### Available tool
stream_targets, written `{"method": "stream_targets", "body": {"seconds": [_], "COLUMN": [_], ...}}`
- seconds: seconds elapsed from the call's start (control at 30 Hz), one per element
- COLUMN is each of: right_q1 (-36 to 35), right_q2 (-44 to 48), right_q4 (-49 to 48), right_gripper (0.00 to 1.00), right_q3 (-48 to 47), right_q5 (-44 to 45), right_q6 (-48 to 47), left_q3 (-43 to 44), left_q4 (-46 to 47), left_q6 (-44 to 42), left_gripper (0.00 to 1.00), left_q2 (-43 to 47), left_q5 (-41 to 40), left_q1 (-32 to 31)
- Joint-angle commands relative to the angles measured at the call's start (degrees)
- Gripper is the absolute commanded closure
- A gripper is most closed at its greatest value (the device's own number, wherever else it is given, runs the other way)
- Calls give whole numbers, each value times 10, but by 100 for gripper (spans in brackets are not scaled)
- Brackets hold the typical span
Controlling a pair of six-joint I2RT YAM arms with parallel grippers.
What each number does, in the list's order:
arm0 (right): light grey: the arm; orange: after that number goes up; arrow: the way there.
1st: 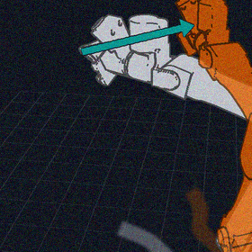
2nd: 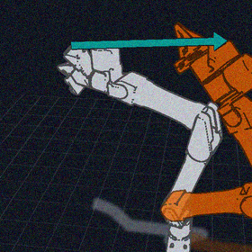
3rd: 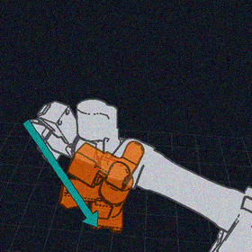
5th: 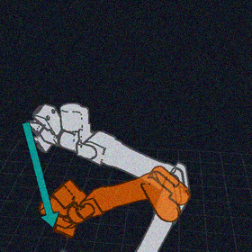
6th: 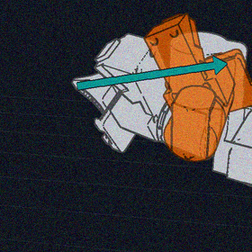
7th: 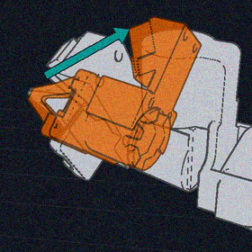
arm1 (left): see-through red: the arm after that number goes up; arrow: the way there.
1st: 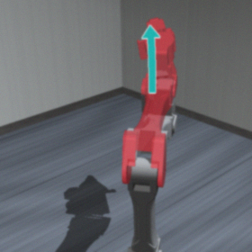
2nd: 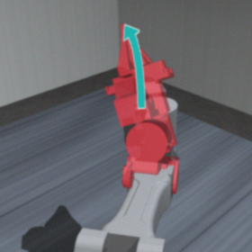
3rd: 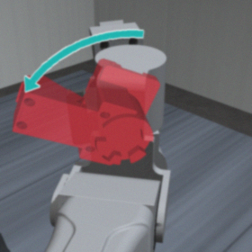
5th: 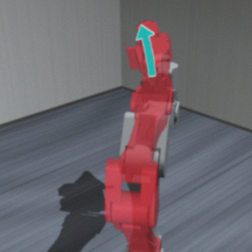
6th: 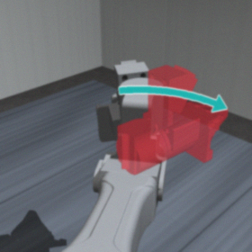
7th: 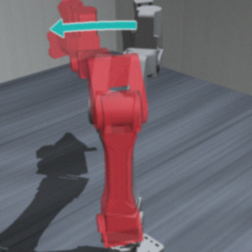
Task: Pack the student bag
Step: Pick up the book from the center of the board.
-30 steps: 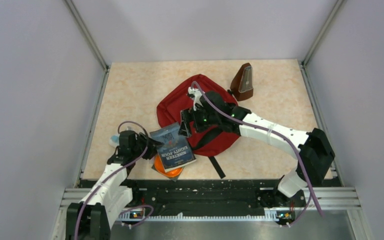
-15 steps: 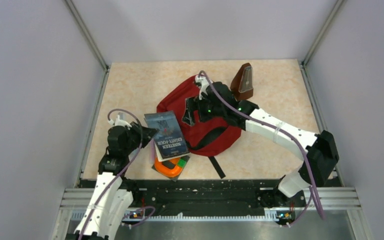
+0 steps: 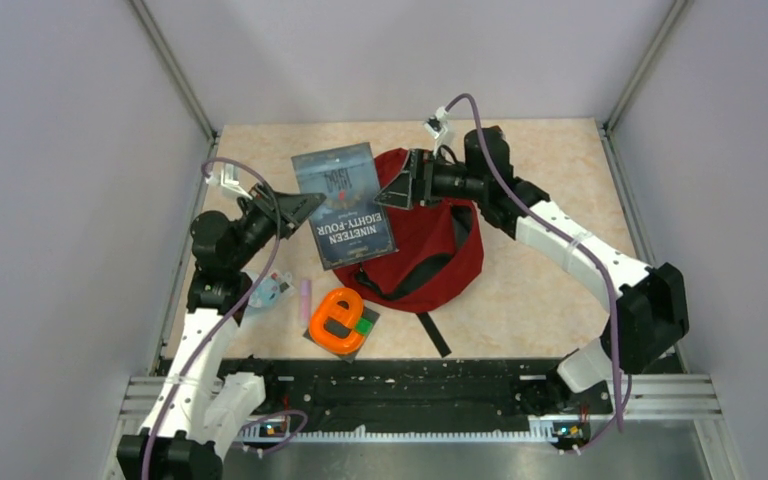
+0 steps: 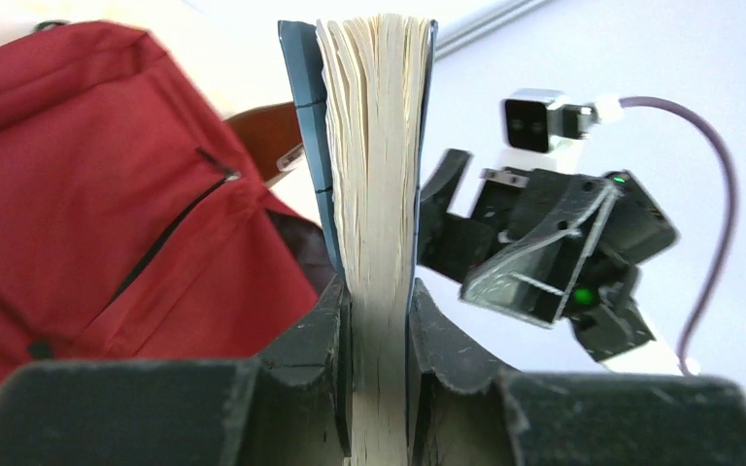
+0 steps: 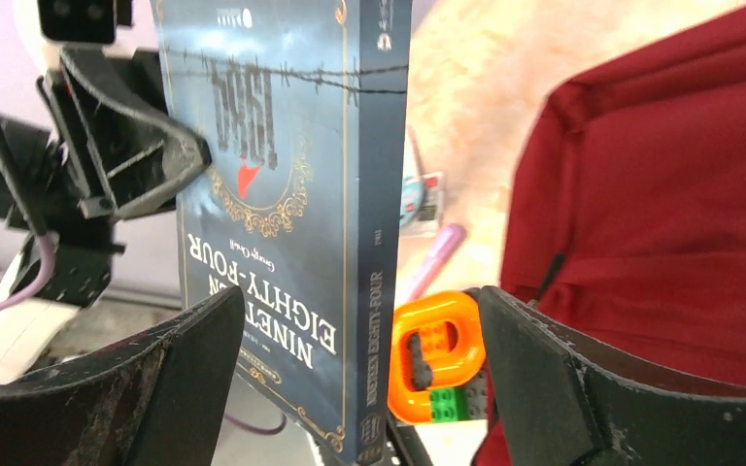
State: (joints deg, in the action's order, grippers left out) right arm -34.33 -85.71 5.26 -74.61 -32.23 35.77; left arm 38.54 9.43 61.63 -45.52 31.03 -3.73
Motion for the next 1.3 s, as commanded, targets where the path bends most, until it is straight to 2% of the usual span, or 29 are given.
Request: {"method": "stream_targets", "body": {"seconds": [0.0, 0.27, 0.47, 0.53, 0.6, 0.63, 0.7, 0.73, 0.77, 0.83, 0.87, 0.93, 1.03, 1.27], "right_q1": [-1, -2, -5, -5, -6, -5, -5, -4, -3, -1, 0, 2, 15, 98], "right_q2": [-27, -50, -58, -62, -63, -62, -56, -51, -44, -24, -11, 22, 73, 143], "right_q4": [-102, -205, -242, -252, -251, -247, -232, -206, -172, -72, -27, 19, 52, 197], "right_gripper": [13, 16, 28, 39, 59, 72, 88, 97, 100, 100, 100, 100, 100, 100], "right_q3": [-14, -36, -54, -63, -70, -72, -74, -77, -82, -97, -101, -96, -79, -74], "right_q5": [-126, -189, -214, -222, -222, -218, -203, -187, -160, -71, -22, 60, 137, 260], "right_q6": [51, 128, 166, 180, 189, 190, 184, 178, 151, 99, 73, 41, 16, -38], "left_q3": [72, 67, 58, 58, 58, 57, 57, 57, 60, 74, 83, 96, 115, 145], "left_q4": [151, 174, 191, 184, 166, 158, 143, 132, 117, 45, 2, -79, -166, -190], "left_q6": [39, 50, 53, 50, 46, 44, 38, 31, 20, -25, -72, -130, -208, -272], "left_gripper": [100, 100, 100, 100, 100, 100, 100, 88, 68, 32, 20, 14, 13, 13], "left_q2": [-12, -12, -20, -23, -26, -28, -32, -37, -41, -48, -51, -55, -68, -134], "left_q5": [77, 88, 77, 75, 68, 69, 75, 80, 86, 88, 81, 58, 20, -51], "left_q1": [2, 2, 2, 2, 2, 2, 2, 2, 2, 1, -2, -16, -57, -194]}}
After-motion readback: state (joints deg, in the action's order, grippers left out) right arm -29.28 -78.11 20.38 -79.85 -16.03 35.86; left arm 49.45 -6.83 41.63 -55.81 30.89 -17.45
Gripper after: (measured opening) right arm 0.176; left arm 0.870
